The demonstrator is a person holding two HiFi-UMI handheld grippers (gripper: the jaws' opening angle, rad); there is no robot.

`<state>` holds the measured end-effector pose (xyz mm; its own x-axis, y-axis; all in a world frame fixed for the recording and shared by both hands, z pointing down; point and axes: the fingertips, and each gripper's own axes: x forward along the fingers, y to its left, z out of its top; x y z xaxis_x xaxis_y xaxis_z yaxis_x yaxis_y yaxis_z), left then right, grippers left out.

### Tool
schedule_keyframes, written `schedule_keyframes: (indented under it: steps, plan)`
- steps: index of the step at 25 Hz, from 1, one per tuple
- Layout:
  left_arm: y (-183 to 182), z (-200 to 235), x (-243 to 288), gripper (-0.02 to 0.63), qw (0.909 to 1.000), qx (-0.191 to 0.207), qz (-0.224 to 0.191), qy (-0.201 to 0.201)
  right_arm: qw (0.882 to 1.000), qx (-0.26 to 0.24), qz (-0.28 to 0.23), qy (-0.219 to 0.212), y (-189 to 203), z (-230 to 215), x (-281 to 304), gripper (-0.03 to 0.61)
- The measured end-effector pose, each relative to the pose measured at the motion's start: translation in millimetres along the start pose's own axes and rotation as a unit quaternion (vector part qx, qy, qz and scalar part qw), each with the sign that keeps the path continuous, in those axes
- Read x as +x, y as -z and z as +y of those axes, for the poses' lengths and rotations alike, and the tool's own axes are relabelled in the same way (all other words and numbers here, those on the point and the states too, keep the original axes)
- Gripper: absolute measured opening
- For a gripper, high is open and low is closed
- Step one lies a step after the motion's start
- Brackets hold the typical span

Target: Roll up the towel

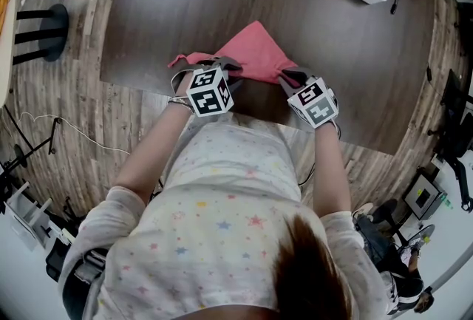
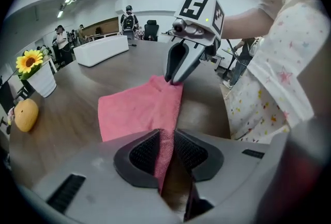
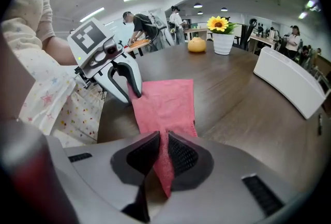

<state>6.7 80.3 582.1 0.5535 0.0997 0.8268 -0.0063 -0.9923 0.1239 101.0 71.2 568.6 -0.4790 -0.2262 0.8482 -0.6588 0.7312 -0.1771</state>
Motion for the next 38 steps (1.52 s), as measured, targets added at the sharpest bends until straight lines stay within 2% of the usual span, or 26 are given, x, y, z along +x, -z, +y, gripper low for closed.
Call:
schedule_keyframes:
  steps: [6,10,13,16,21,25,27,29,32,38]
  plan:
    - [3,0,0,0.072,1.0,-0.003,0.0,0.002,0.998,-0.011,-0.021,0.054,-9,-11,-27,0.063]
    - [3,1,-1,0.072,1.0,-0.005,0.0,0.0,0.998,-0.022,-0.062,0.013,-27,12,-33,0.062]
    - [3,0,0,0.072,1.0,-0.006,0.0,-0.002,0.998,-0.061,-0.014,-0.007,-7,28,-12,0.093]
    - [3,1,-1,0.076,0.9999,-0.008,-0.003,-0.006,0.993,-0.109,0.031,0.016,15,24,5,0.121]
    - [14,6,-8,0.112,0.9994,0.001,0.012,-0.031,0.992,-0.118,0.025,0.032,12,18,4,0.109]
    - [23,12,-9,0.113,0.9985,0.018,0.024,-0.047,0.989,-0.138,0.031,0.045,10,11,7,0.105]
    - [22,13,-8,0.097,0.9977,0.027,0.031,-0.054,0.988,-0.145,0.033,0.045,12,10,6,0.083]
    - [19,12,-8,0.079,0.9972,0.032,0.039,-0.055,0.988,-0.145,0.034,0.039,14,11,1,0.05]
    - [18,8,-10,0.06,0.9971,0.031,0.047,-0.052,0.989,-0.14,0.042,0.019,17,20,-4,0.034]
    - [30,-11,-15,0.052,0.9988,-0.007,0.049,0.006,0.991,-0.116,0.057,-0.037,23,42,-3,0.032]
